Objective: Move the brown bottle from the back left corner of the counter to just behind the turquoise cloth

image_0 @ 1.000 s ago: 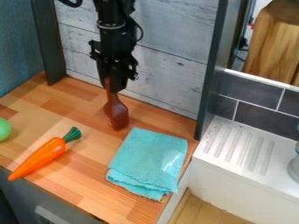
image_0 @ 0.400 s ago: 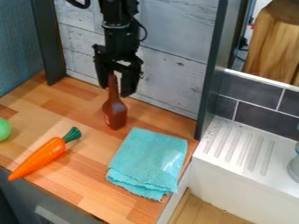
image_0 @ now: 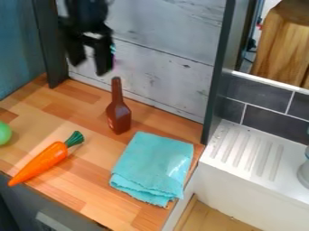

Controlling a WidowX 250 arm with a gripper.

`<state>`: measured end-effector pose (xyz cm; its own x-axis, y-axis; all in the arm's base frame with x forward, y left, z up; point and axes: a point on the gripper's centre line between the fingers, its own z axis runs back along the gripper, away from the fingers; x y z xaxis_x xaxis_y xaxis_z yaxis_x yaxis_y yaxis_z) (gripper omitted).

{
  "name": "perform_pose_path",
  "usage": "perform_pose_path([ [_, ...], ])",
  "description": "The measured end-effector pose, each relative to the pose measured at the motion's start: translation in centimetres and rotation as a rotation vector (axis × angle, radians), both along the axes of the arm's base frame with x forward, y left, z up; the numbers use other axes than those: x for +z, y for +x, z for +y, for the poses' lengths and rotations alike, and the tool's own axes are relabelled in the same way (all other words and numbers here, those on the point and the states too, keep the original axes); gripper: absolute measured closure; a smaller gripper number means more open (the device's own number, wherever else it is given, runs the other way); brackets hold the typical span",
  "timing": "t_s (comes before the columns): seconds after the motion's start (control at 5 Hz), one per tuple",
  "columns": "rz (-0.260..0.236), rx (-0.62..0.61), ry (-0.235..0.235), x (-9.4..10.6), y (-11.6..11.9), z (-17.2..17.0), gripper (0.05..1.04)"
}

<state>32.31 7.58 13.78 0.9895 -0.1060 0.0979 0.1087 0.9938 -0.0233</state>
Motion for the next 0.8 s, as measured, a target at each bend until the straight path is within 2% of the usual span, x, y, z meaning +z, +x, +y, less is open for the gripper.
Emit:
perform_pose_path([
  [0.2,0.036,0.05,0.055,0.9,-3.4,4.0,0.083],
  [0.4,0.117,0.069,0.077,0.8,-6.3,7.6,0.083],
  [0.6,0.119,0.117,0.078,0.5,-8.2,10.6,0.083],
  [0.8,0.138,0.137,0.116,-2.6,-8.5,11.7,0.083],
])
